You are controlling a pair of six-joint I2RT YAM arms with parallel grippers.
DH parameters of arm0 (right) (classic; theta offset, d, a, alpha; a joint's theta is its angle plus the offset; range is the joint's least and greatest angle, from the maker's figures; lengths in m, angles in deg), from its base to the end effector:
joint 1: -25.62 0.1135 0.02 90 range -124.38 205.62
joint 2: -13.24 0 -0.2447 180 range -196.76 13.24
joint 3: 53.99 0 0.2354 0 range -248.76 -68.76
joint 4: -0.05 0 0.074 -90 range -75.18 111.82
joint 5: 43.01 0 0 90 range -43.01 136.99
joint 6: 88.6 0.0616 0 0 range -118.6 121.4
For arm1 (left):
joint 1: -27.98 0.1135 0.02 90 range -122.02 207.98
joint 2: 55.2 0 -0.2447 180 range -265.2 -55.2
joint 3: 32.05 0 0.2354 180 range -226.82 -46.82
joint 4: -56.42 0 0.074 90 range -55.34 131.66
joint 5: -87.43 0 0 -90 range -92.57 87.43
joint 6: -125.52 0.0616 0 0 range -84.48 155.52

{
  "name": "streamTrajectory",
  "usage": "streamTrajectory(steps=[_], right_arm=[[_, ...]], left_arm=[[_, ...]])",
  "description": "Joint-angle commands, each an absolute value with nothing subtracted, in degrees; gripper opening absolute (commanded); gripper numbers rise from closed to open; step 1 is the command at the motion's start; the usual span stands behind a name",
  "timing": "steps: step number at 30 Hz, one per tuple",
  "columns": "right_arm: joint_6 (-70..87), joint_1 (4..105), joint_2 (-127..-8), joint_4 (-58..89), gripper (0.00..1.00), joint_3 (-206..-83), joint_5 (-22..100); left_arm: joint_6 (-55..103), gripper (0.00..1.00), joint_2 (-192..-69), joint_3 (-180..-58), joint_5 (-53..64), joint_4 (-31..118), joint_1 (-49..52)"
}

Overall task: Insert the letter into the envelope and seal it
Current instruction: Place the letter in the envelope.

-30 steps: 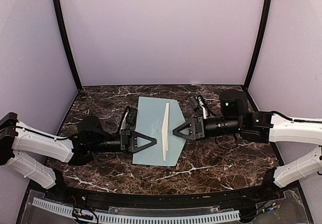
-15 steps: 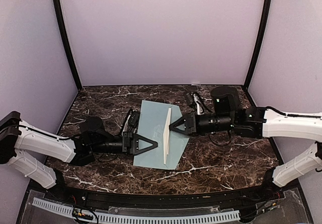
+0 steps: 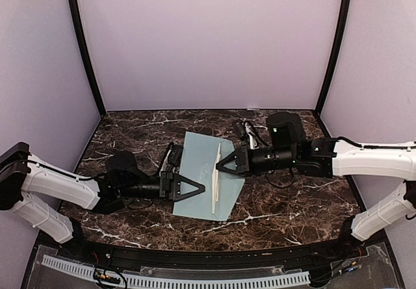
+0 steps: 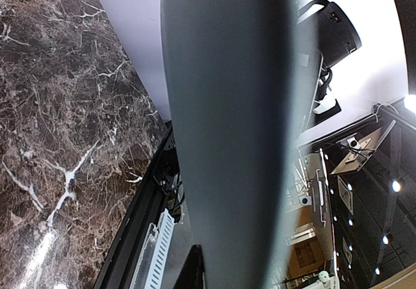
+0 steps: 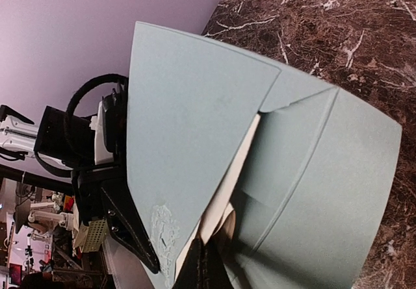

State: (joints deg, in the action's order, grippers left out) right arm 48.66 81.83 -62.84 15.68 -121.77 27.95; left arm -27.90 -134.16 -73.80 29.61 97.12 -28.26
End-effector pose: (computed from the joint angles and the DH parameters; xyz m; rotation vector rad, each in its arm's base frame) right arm 0.1584 0.2729 0.2634 -0.4261 2.2554 1.4020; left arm 0.1320 -0.2564 0.2190 0.4509 1.8849 -1.9712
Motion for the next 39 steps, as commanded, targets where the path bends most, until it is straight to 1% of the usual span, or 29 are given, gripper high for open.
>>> streamTrajectory(steps=[1,4,13,16,18,22,28,29,31,33,36,39], right_arm=[[49.73,81.74,-63.71,8.60,0.00,-122.79,24.77],[50.17,82.02,-64.34,7.33,0.00,-122.74,23.94],[50.43,82.39,-65.14,6.65,0.00,-121.96,23.79],[50.14,82.37,-64.79,7.56,0.00,-122.29,23.97],[49.03,82.39,-63.69,10.05,0.00,-122.91,25.08],[46.60,81.32,-58.36,16.87,0.28,-123.51,29.63],[47.01,78.32,-50.48,19.27,0.66,-119.05,32.39],[47.44,78.06,-49.64,19.18,0.71,-118.02,32.44],[48.48,77.84,-48.82,18.27,0.76,-115.53,32.03],[49.60,77.83,-48.49,16.44,0.77,-113.74,31.24],[50.87,77.82,-48.96,12.67,0.78,-111.95,28.85],[51.05,78.03,-50.96,11.10,0.76,-111.85,26.12]], left_arm=[[-27.70,0.06,-135.19,-75.80,31.82,99.09,-28.66],[-28.04,0.08,-135.89,-76.03,32.26,99.43,-28.68],[-28.44,0.07,-136.12,-76.05,31.88,100.10,-28.64],[-28.49,0.02,-135.49,-75.39,30.99,100.64,-28.66],[-28.70,0.00,-134.37,-74.10,28.88,101.08,-28.62],[-27.89,0.00,-131.44,-72.31,25.23,99.63,-28.50],[-27.39,0.00,-130.08,-72.16,23.91,98.54,-28.38],[-27.49,0.00,-130.20,-72.18,23.90,98.75,-28.36],[-27.84,0.00,-130.36,-72.15,24.00,99.43,-28.35],[-28.04,0.00,-130.43,-72.09,23.93,99.85,-28.40],[-28.17,0.00,-130.52,-71.96,23.85,100.06,-28.42],[-28.43,0.00,-130.80,-71.94,23.90,100.33,-28.39]])
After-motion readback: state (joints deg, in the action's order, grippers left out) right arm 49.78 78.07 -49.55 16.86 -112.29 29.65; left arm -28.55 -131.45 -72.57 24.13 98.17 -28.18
